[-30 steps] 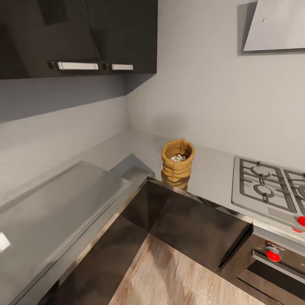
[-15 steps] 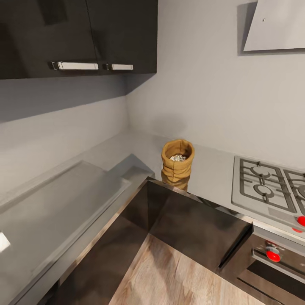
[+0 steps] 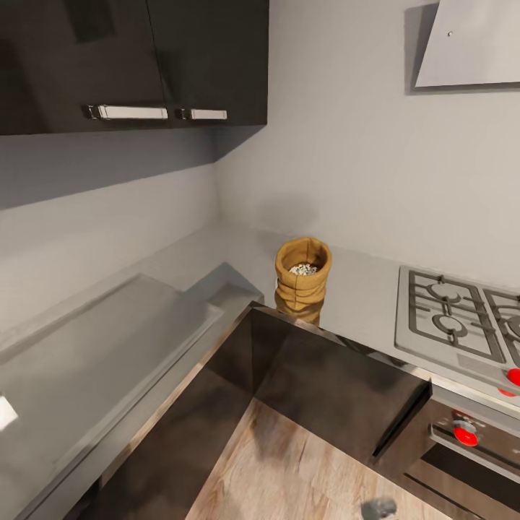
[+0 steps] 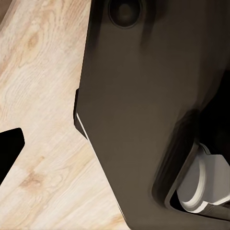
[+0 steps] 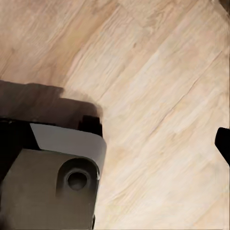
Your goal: In the kitchen, take the popcorn bag from the countertop, put it into the microwave, and heat it until the popcorn is cooked so the cooked popcorn ends up inside the bag.
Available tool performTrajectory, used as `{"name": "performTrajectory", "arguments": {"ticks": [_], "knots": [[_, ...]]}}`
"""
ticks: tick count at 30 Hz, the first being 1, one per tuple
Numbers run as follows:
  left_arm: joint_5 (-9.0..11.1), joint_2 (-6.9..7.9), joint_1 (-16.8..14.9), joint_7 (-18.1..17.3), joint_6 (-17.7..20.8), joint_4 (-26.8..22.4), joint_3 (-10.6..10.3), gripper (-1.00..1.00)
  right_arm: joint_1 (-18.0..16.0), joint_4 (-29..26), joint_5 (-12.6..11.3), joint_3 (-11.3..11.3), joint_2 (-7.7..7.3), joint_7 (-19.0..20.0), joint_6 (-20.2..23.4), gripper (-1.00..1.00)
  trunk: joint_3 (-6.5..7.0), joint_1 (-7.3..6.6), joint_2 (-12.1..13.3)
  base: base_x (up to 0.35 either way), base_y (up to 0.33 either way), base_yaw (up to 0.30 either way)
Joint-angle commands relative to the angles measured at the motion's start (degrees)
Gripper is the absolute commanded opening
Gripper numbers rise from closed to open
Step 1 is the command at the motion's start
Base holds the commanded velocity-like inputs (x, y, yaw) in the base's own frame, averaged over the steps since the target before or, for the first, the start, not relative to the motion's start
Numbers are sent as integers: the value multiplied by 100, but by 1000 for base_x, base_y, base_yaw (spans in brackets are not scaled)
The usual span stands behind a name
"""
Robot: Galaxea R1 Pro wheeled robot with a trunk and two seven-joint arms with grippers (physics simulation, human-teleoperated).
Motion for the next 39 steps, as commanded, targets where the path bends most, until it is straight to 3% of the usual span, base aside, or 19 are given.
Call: {"name": "performTrajectory", "arguments": {"ticks": [1,3,7,10,12,15,24,28,36,39], "knots": [[35,-2,0,10,-15,-5,5,100,4,-496,56,-10,46,166,294,100,-6,0,-4,0,0,0],[35,-2,0,10,-14,-8,4,100,4,-1670,46,23,102,520,1047,100,-6,0,-4,0,0,0],[35,-2,0,10,-16,-8,5,100,4,-3334,30,58,223,763,2134,100,-6,0,-4,0,0,0],[35,-2,0,10,-20,-8,6,100,4,-4260,52,258,353,790,2758,100,-6,0,-4,0,0,0],[35,-2,0,10,-21,-7,6,100,-33,-4572,59,446,387,793,2823,100,-6,0,-4,0,0,0],[35,0,0,10,-22,-11,6,100,-450,-4716,44,590,410,796,2823,100,-6,0,-4,0,0,0],[35,7,0,10,-22,-11,6,100,-2349,-4761,-4,611,409,805,2823,100,-6,0,-4,0,0,0],[35,7,0,10,-22,-12,6,100,-2945,-4751,-3,611,382,805,2823,100,-6,0,-4,0,0,0],[37,7,0,10,-22,-12,6,100,-3166,-4741,12,603,309,788,2823,100,-6,0,-4,0,0,0],[37,7,0,10,-22,-12,6,100,-3318,-4721,22,593,111,780,2823,100,-6,0,-4,0,0,0]]}}
